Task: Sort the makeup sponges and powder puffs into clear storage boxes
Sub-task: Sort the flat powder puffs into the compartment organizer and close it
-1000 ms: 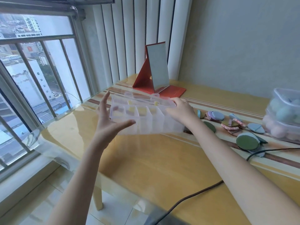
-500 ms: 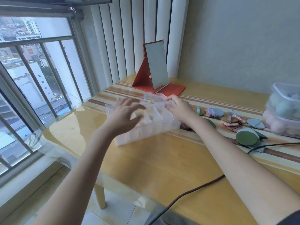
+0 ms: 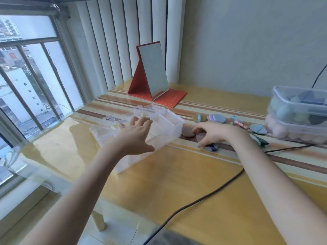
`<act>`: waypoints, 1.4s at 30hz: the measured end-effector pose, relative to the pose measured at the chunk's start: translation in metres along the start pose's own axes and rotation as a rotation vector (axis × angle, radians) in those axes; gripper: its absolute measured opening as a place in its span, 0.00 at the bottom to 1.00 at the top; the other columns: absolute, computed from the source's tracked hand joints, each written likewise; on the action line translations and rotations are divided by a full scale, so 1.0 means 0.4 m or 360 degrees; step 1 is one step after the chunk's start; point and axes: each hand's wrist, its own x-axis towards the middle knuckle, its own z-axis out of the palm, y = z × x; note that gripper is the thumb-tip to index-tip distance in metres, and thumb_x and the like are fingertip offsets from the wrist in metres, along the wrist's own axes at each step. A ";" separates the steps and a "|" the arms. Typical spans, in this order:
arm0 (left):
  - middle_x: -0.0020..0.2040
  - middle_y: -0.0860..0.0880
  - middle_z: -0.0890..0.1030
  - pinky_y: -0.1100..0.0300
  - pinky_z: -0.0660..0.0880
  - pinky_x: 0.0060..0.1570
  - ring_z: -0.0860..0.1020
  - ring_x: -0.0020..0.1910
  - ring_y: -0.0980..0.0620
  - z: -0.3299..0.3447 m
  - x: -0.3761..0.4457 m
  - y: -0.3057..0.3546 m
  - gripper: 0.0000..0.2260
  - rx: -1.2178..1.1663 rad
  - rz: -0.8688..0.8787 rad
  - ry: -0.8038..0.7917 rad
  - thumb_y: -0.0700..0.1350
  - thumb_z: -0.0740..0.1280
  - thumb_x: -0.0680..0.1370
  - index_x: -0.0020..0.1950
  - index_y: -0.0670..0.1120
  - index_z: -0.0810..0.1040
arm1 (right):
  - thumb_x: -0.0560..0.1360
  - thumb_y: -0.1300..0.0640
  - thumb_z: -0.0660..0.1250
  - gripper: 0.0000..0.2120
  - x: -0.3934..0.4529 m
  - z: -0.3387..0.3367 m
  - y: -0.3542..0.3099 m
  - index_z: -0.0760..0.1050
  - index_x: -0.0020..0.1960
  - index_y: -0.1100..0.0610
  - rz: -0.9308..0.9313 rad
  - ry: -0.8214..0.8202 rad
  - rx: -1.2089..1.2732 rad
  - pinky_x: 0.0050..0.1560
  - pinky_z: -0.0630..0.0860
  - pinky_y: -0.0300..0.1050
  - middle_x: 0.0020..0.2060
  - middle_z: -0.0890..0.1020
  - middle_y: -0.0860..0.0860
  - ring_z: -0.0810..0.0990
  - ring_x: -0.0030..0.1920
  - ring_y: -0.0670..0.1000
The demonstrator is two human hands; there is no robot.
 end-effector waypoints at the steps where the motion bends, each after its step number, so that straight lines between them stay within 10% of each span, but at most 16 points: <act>1: 0.76 0.51 0.54 0.39 0.62 0.65 0.53 0.74 0.47 -0.004 -0.003 0.003 0.41 0.0004 0.0001 -0.0013 0.62 0.68 0.71 0.76 0.48 0.52 | 0.70 0.50 0.74 0.32 0.002 0.011 -0.001 0.65 0.71 0.47 -0.0016 0.0108 0.0087 0.60 0.72 0.46 0.66 0.73 0.47 0.73 0.61 0.50; 7: 0.66 0.52 0.63 0.45 0.63 0.60 0.59 0.68 0.48 0.000 -0.020 0.021 0.31 -0.0201 -0.0006 0.0165 0.55 0.70 0.68 0.66 0.52 0.59 | 0.72 0.34 0.64 0.22 0.044 0.094 0.000 0.73 0.63 0.41 0.0043 0.0620 -0.0230 0.63 0.60 0.60 0.65 0.71 0.53 0.58 0.72 0.59; 14: 0.69 0.48 0.63 0.44 0.55 0.67 0.57 0.69 0.45 -0.014 0.016 0.053 0.33 -0.0435 0.0066 0.0212 0.60 0.67 0.71 0.71 0.56 0.57 | 0.78 0.49 0.63 0.17 0.049 0.097 0.050 0.70 0.33 0.55 -0.0150 0.0984 0.0316 0.48 0.68 0.51 0.41 0.75 0.48 0.72 0.51 0.55; 19: 0.72 0.47 0.66 0.46 0.51 0.73 0.59 0.71 0.47 -0.019 0.088 0.185 0.32 -0.0454 0.0347 0.0670 0.60 0.61 0.77 0.76 0.47 0.56 | 0.74 0.55 0.71 0.01 0.031 0.052 0.074 0.81 0.46 0.50 -0.0327 0.0863 0.0965 0.34 0.68 0.42 0.34 0.81 0.48 0.75 0.36 0.49; 24: 0.58 0.48 0.79 0.53 0.67 0.62 0.74 0.59 0.47 -0.005 0.181 0.288 0.18 -0.0738 0.0337 0.0496 0.48 0.66 0.77 0.66 0.47 0.72 | 0.72 0.60 0.73 0.13 0.034 0.053 0.085 0.71 0.46 0.47 -0.0401 0.0660 0.1183 0.41 0.74 0.40 0.39 0.85 0.47 0.79 0.37 0.47; 28: 0.42 0.51 0.79 0.61 0.75 0.45 0.78 0.42 0.51 -0.008 0.195 0.279 0.08 -0.1461 0.0112 0.0709 0.36 0.69 0.73 0.51 0.43 0.80 | 0.70 0.46 0.73 0.11 0.009 0.014 0.104 0.76 0.49 0.47 -0.0253 0.0638 0.0977 0.40 0.72 0.39 0.45 0.81 0.46 0.77 0.43 0.47; 33: 0.45 0.46 0.76 0.62 0.79 0.41 0.81 0.38 0.54 -0.019 0.197 0.248 0.07 -0.2471 -0.0320 0.0754 0.38 0.66 0.77 0.52 0.47 0.72 | 0.66 0.43 0.75 0.26 -0.020 -0.009 0.073 0.70 0.60 0.41 0.0000 -0.0092 0.0152 0.43 0.69 0.43 0.53 0.71 0.42 0.75 0.51 0.47; 42: 0.41 0.45 0.81 0.65 0.79 0.35 0.81 0.34 0.54 -0.015 0.201 0.250 0.11 -0.2428 -0.0248 0.0620 0.32 0.63 0.77 0.40 0.42 0.80 | 0.74 0.62 0.71 0.08 -0.005 -0.038 0.056 0.78 0.50 0.51 -0.0161 0.0839 0.0835 0.35 0.78 0.40 0.44 0.83 0.50 0.79 0.35 0.46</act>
